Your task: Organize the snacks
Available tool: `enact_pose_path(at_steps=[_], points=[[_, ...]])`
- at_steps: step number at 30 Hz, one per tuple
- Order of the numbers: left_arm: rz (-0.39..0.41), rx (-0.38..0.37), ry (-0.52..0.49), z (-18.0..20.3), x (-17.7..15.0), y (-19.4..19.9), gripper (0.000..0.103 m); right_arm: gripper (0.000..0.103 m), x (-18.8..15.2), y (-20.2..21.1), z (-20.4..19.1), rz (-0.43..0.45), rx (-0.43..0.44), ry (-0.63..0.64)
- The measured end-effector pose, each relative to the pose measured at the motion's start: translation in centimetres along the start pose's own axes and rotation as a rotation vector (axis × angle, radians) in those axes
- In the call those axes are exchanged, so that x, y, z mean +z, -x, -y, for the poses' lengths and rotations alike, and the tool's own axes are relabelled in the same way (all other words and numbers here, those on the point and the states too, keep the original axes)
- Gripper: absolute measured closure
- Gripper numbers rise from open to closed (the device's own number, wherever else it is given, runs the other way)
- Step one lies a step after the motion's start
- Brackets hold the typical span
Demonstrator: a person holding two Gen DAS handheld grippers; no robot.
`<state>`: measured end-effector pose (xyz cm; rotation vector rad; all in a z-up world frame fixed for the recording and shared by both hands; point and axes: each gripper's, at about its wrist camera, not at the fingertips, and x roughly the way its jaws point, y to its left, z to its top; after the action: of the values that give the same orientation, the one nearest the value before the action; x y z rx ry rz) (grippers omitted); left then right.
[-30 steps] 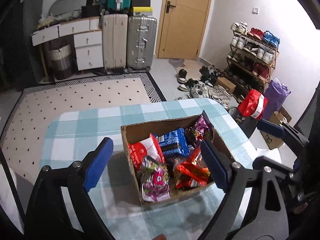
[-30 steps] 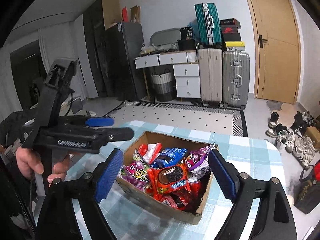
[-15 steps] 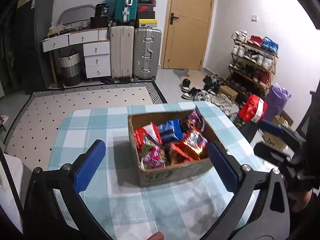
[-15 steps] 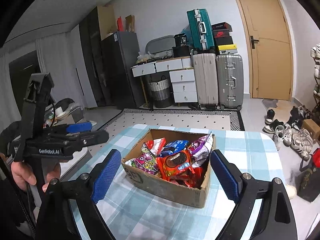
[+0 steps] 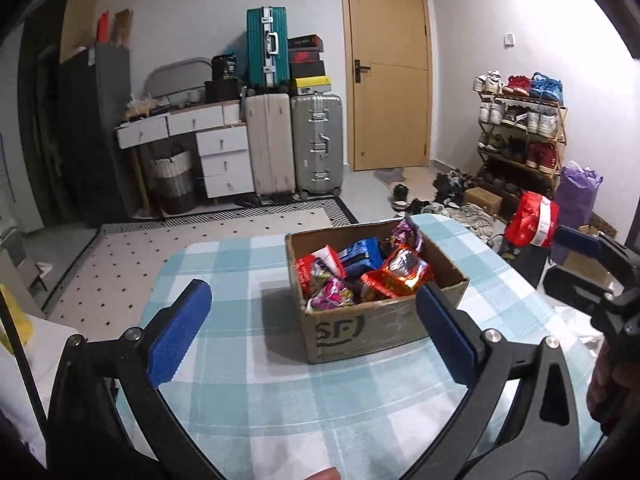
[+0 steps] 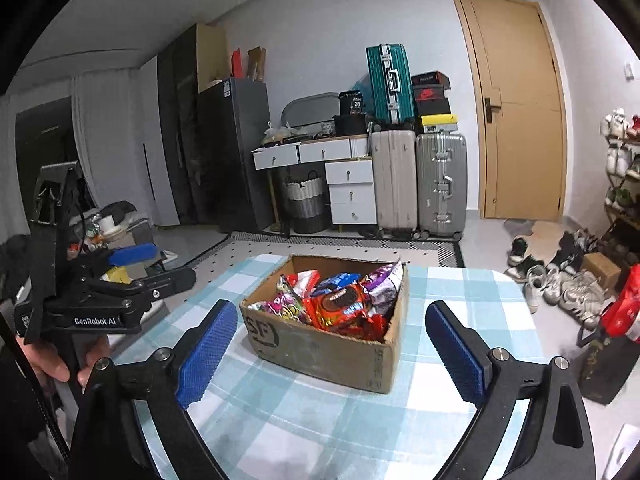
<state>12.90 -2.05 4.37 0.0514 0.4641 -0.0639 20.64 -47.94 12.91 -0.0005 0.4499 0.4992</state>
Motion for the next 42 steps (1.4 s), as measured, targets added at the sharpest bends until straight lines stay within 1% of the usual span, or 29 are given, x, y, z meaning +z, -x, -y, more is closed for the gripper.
enact_pose_path(at_steps=[8,12,18,23,26,28,31,34,35,39,41,42], points=[[0.034,0.016,0.076,-1.8,-3.8,1.7,0.001,0.005,-2.9,2.2,-0.9,0.029,-0.011,0.013],[0.035,0.017,0.112,-3.0,-6.0,2.0,0.001,0.005,-4.2,3.1,-1.2,0.04,-0.021,0.021],[0.076,0.048,0.118,-3.8,-9.5,2.3,0.001,0.004,-6.0,3.8,-1.6,0.06,-0.026,0.03],[0.086,0.073,0.115,-3.8,-11.9,1.5,0.001,0.004,-7.7,3.7,-1.6,0.065,-0.055,0.031],[0.095,0.068,0.116,-3.7,-12.8,0.9,0.001,0.004,-8.4,3.5,-1.6,0.075,-0.062,0.035],[0.115,0.077,0.109,-3.6,-13.3,0.7,0.001,0.004,-8.9,3.1,-1.4,0.075,-0.075,0.043],[0.113,0.086,0.11,-3.5,-13.6,0.0,0.001,0.004,-9.7,2.2,-1.1,0.07,-0.087,0.046],[0.105,0.096,0.104,-3.4,-13.9,-0.6,0.001,0.004,-10.3,1.8,-0.8,0.082,-0.098,0.052],[0.113,0.096,0.101,-3.3,-13.9,-0.5,0.001,0.004,-10.6,1.6,-0.8,0.087,-0.101,0.056],[0.134,0.109,0.045,-2.1,-14.1,-0.5,0.001,0.004,-10.8,1.0,-1.0,0.073,-0.1,0.075],[0.138,0.12,0.036,-2.0,-14.0,-0.3,0.001,0.004,-10.9,0.9,-1.0,0.071,-0.105,0.075],[0.135,0.113,0.042,-2.1,-14.0,-0.6,0.001,0.004,-10.9,1.0,-0.9,0.074,-0.117,0.07]])
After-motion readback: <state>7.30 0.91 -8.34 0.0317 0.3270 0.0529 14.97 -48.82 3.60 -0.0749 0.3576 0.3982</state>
